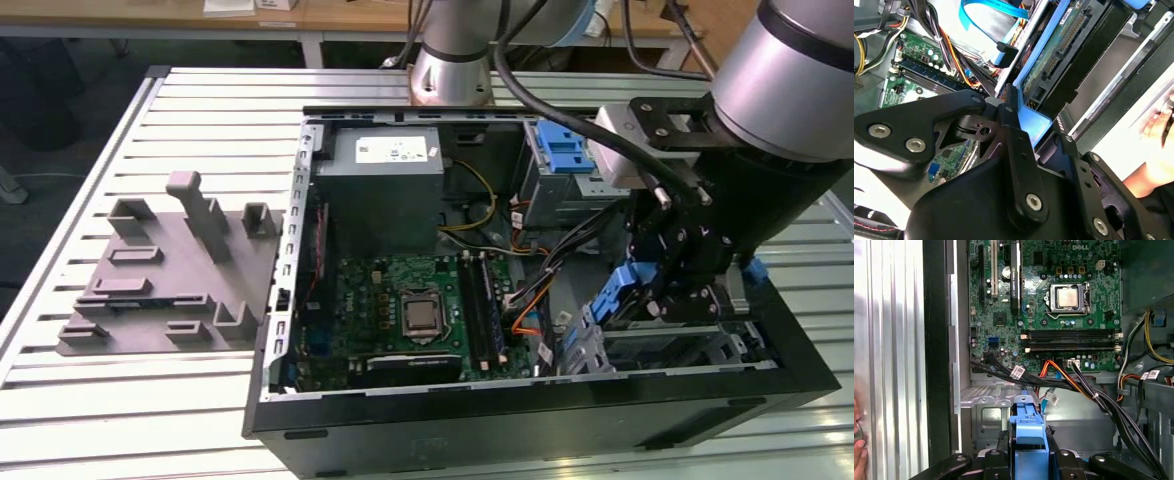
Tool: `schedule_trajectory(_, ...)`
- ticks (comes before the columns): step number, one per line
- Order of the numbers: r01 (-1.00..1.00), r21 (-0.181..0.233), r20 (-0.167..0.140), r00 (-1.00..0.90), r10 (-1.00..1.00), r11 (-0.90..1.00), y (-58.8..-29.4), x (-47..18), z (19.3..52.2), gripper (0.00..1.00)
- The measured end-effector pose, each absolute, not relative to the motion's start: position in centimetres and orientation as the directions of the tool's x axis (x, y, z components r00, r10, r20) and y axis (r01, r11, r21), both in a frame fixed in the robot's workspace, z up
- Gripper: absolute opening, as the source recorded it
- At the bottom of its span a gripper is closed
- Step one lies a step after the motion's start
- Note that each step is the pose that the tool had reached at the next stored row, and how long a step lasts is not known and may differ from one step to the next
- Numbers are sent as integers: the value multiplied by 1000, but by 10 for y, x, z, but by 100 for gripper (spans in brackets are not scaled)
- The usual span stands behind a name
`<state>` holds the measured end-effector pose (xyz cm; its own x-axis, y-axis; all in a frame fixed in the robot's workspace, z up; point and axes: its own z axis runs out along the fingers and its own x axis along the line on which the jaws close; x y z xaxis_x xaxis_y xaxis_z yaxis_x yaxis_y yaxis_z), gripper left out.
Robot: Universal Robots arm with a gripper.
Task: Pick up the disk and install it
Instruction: 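Insert the disk into the insertion slot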
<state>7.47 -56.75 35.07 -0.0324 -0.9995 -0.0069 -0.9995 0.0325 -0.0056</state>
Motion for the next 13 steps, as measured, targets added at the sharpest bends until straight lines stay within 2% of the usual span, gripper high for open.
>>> schedule_trajectory(13, -999, -6, -7, -32, -999, 33, -568, 75, 345, 37)
